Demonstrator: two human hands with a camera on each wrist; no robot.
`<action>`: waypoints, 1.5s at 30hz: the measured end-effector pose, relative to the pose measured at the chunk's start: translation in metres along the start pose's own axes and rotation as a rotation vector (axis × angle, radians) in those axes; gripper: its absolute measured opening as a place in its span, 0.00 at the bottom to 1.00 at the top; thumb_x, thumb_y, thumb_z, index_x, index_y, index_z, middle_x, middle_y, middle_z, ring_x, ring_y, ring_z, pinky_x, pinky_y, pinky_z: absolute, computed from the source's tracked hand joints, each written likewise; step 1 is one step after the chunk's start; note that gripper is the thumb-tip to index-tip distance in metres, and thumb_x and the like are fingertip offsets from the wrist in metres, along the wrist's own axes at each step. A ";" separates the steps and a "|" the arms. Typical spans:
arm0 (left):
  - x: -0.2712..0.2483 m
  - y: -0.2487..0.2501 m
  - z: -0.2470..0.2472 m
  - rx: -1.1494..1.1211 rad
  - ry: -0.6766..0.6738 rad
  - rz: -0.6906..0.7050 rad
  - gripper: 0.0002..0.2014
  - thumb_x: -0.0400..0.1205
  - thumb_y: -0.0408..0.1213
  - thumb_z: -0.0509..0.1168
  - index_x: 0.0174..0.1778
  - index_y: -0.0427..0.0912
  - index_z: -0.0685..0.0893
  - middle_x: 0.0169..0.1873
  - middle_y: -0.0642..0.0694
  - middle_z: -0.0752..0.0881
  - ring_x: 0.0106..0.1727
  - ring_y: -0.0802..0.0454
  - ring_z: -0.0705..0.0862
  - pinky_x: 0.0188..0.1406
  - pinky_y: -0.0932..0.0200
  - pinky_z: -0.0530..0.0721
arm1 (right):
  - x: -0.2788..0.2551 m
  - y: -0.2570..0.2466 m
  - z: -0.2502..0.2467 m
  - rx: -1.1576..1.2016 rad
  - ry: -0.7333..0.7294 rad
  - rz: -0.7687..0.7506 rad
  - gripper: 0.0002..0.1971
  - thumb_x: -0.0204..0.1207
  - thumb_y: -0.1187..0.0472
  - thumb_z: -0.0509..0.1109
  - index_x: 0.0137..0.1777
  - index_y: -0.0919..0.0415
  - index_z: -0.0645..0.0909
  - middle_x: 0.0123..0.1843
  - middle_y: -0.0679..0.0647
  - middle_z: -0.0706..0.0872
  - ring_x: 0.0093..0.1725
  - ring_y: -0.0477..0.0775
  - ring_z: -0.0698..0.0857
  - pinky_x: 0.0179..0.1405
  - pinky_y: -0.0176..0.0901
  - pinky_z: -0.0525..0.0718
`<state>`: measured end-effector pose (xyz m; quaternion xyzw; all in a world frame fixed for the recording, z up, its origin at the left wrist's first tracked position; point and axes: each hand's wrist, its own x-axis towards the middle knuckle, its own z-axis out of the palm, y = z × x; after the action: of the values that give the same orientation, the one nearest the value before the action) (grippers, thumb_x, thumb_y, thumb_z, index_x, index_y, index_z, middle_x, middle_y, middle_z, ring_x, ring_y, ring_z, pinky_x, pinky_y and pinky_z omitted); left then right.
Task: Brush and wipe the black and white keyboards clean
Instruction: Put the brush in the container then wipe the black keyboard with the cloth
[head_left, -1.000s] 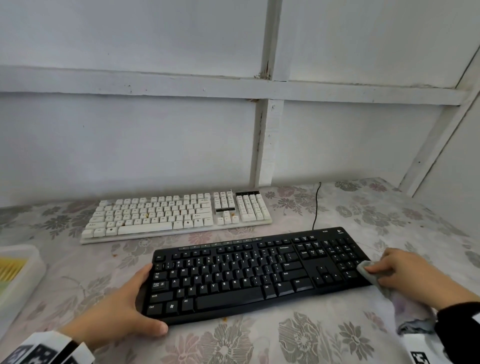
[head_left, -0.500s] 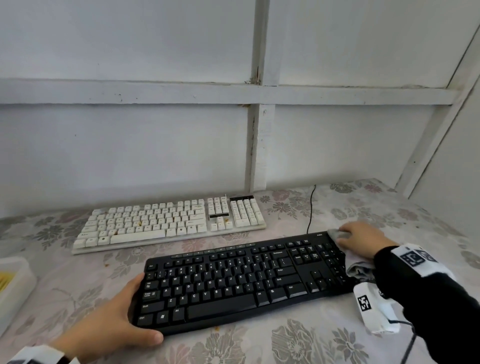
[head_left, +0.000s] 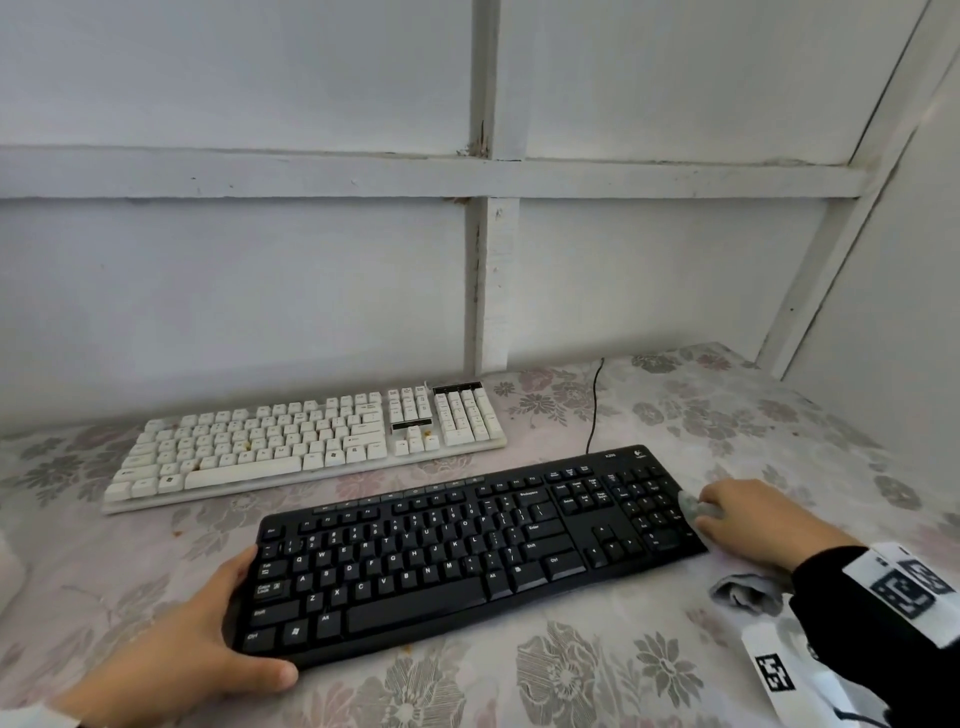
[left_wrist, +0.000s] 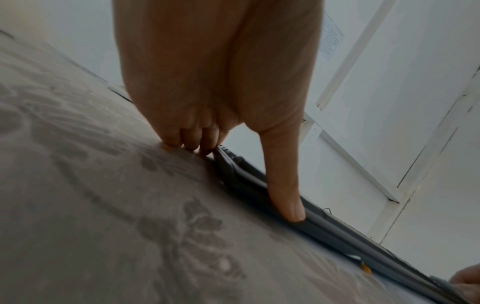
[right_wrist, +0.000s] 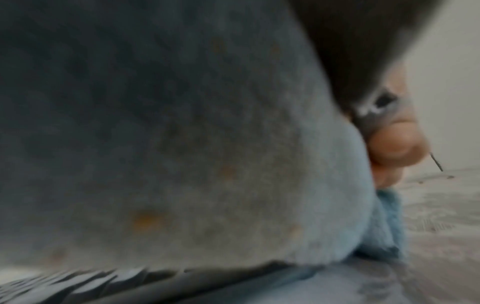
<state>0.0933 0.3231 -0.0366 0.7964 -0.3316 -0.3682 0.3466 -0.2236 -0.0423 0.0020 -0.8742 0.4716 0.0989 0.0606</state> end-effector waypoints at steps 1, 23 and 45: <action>0.000 -0.001 0.000 -0.005 -0.001 0.003 0.74 0.31 0.59 0.84 0.78 0.57 0.57 0.67 0.59 0.75 0.65 0.59 0.77 0.66 0.60 0.71 | -0.002 0.002 -0.001 0.000 -0.028 0.015 0.15 0.80 0.60 0.60 0.30 0.56 0.67 0.30 0.49 0.73 0.29 0.45 0.70 0.25 0.33 0.65; -0.001 0.001 -0.002 -0.050 -0.009 -0.050 0.55 0.58 0.31 0.82 0.76 0.59 0.58 0.58 0.62 0.80 0.56 0.66 0.82 0.46 0.74 0.79 | -0.114 -0.266 0.007 -0.160 -0.037 -1.018 0.16 0.79 0.72 0.60 0.67 0.67 0.68 0.64 0.65 0.71 0.59 0.72 0.75 0.24 0.46 0.58; 0.004 -0.011 -0.008 -0.151 -0.073 -0.026 0.69 0.40 0.46 0.88 0.78 0.57 0.58 0.66 0.61 0.76 0.63 0.59 0.81 0.65 0.58 0.78 | -0.071 -0.120 0.015 -0.166 0.074 -0.434 0.14 0.77 0.66 0.61 0.59 0.50 0.67 0.57 0.52 0.71 0.57 0.60 0.82 0.31 0.46 0.66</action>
<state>0.1045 0.3280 -0.0429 0.7582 -0.3049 -0.4253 0.3889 -0.1634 0.0844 0.0050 -0.9600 0.2649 0.0899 -0.0088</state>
